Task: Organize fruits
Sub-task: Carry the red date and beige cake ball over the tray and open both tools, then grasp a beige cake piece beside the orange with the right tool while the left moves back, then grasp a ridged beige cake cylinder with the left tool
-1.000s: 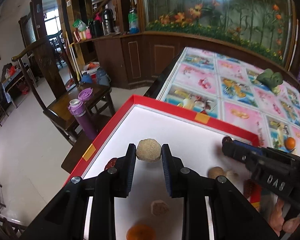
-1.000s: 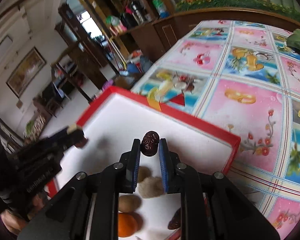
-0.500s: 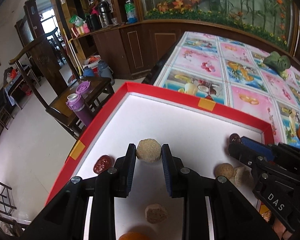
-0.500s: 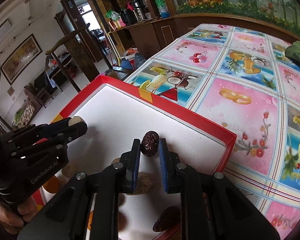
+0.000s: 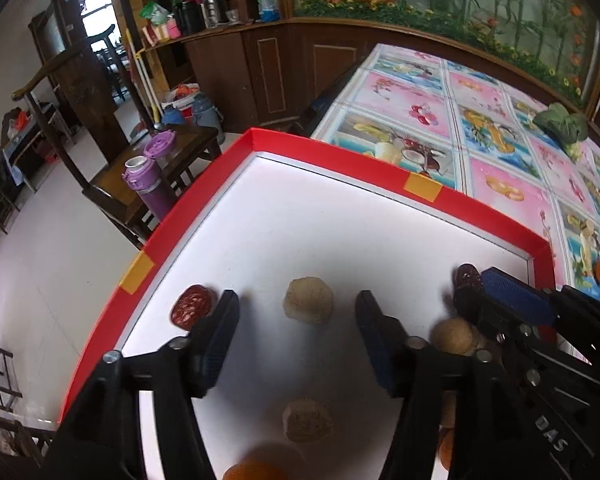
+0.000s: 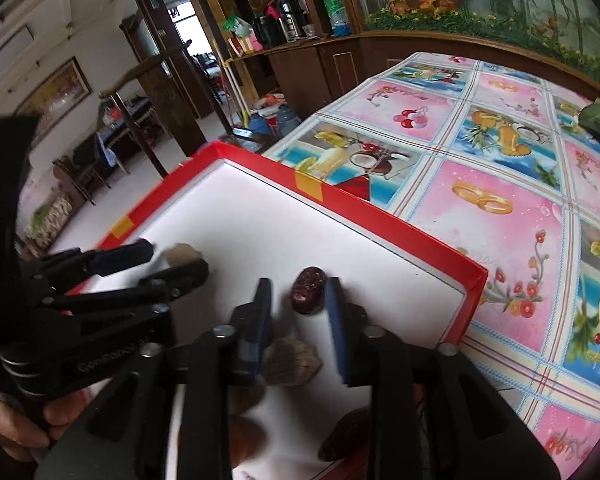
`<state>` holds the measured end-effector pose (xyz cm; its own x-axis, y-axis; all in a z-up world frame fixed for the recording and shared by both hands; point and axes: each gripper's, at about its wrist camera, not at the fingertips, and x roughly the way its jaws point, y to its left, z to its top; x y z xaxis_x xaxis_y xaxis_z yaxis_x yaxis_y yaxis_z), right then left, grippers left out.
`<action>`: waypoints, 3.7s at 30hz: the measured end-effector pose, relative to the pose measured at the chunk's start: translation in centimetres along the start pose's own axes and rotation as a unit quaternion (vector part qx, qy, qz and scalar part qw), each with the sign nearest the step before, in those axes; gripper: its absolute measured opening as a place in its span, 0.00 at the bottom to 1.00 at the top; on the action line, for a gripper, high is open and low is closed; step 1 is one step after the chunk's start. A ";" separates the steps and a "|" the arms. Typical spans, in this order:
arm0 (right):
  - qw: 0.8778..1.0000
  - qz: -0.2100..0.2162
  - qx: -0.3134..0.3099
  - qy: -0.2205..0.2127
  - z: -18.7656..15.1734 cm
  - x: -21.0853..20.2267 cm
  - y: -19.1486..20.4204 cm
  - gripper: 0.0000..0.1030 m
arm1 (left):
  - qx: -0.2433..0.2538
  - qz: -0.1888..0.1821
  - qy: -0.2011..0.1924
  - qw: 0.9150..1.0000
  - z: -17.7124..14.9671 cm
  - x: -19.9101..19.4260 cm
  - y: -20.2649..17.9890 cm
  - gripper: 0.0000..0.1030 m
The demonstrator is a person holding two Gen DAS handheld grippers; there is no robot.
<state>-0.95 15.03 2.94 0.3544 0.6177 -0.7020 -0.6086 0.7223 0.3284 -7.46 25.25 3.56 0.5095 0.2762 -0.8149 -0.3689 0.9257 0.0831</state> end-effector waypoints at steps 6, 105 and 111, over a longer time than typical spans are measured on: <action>0.998 0.023 0.019 -0.055 0.9 -3.1 -0.7 0.44 | -0.001 0.005 -0.034 0.999 0.4 -2.4 -0.5 0.66; 0.967 -0.252 -0.009 0.029 -7.9 -14.1 -18.2 0.28 | 0.217 -0.113 -0.004 0.970 -3.8 -6.3 -22.0 0.76; 0.944 -0.303 0.130 0.000 -7.6 -17.1 -23.6 0.28 | 0.238 -0.157 0.007 0.958 -3.4 -5.7 -25.5 0.76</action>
<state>1.97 -14.97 2.44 0.5809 0.0673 -0.8112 -0.0997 0.9950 0.0111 -3.58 -0.80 4.11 0.5250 -0.0351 -0.8504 0.1991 0.9765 0.0827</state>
